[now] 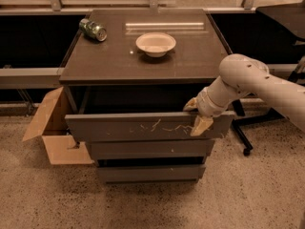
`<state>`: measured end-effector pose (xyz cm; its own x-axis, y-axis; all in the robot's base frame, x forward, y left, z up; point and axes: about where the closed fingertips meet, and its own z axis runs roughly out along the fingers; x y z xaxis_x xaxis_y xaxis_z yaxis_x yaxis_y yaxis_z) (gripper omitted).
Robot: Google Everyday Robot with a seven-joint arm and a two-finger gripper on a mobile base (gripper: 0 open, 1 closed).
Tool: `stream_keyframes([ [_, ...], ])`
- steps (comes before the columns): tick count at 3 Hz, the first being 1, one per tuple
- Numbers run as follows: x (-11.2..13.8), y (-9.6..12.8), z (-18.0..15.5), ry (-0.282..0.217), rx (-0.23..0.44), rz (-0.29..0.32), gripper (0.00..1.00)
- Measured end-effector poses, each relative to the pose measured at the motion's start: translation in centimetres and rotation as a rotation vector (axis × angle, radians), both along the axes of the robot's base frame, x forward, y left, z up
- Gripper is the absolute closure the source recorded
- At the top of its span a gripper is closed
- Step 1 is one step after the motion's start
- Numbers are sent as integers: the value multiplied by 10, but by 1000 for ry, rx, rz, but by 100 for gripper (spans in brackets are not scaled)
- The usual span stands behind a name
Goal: Open top drawer
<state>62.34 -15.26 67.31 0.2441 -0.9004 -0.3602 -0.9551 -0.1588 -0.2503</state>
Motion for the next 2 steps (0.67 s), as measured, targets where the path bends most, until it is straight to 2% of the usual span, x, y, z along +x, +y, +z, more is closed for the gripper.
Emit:
stream_keyframes([
  [1,0,0,0,0,0,0,0],
  [2,-2,3,-1,33,48,24,0],
])
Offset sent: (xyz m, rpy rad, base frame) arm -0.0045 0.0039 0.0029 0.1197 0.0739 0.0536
